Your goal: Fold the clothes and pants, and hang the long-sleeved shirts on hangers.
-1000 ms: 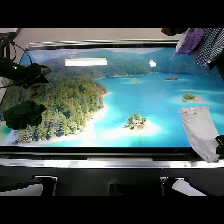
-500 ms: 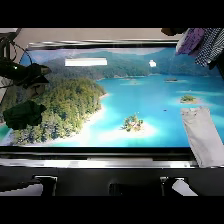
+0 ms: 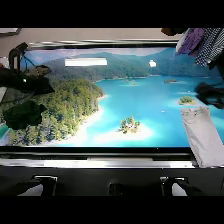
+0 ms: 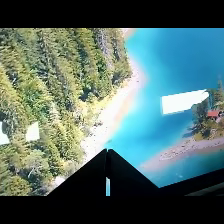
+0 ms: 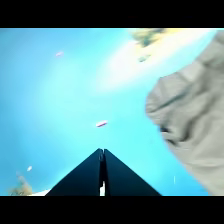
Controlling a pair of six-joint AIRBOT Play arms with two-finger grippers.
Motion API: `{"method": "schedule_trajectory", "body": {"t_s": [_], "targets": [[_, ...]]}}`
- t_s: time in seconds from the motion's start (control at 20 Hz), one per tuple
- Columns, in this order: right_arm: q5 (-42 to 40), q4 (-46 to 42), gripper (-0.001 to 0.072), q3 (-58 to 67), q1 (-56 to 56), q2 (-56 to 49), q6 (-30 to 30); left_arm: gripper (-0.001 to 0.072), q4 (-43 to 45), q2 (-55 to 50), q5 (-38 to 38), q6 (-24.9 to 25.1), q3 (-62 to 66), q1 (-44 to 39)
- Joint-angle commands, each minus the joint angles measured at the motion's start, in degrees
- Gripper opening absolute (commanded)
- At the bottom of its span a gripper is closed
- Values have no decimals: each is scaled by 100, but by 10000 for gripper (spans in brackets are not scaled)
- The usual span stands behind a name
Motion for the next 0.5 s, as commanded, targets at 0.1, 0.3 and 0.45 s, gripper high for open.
{"method": "schedule_trajectory", "body": {"t_s": [0.1, 0.3, 0.45], "targets": [[-168, -378, 32, 55, 2780, 13, -376, 18, 376, 1292, 1239, 140, -1768, -122], [-9, -461, 35, 57, 3187, 20, -385, 18, 422, 1384, 1126, 120, -1895, -125], [9, -444, 34, 57, 3187, 20, -382, 18, 422, 1381, 1165, 120, -1895, -122]]}}
